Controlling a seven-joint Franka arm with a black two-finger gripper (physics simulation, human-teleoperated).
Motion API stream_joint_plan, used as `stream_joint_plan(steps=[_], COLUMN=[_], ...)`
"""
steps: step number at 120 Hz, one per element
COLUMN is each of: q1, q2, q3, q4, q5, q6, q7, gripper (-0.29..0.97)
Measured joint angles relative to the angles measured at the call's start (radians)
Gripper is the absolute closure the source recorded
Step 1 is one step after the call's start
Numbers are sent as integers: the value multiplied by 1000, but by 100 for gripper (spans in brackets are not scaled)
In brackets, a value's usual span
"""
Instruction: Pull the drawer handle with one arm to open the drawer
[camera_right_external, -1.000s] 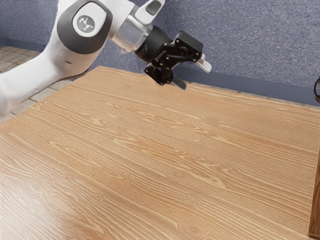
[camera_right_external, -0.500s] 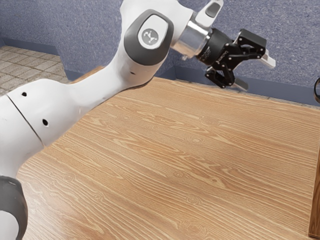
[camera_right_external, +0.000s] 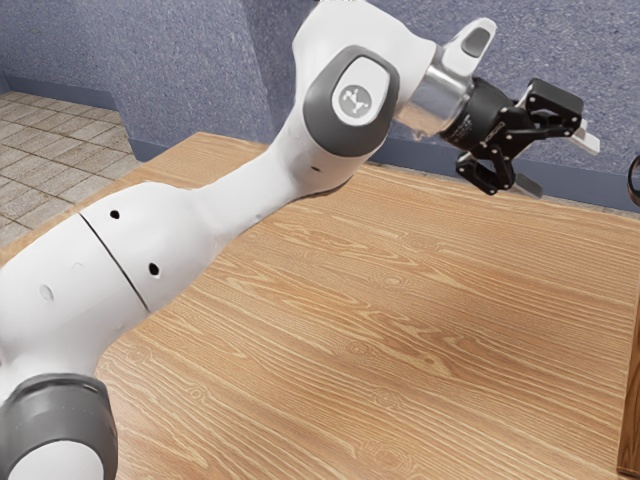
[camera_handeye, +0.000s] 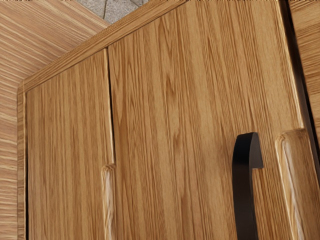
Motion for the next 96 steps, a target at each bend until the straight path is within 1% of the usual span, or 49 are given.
stream_joint_plan(steps=[15, 38, 55, 75, 96], q1=[-27, -45, -61, -65, -61], q2=[50, 97, 129, 156, 154], q3=[9, 3, 2, -2, 2], q4=[65, 81, 118, 142, 139], q5=[1, 1, 2, 3, 3], q6=[11, 39, 62, 81, 86], q7=[-6, -13, -14, -13, -13], gripper=[0, 0, 0, 0, 0])
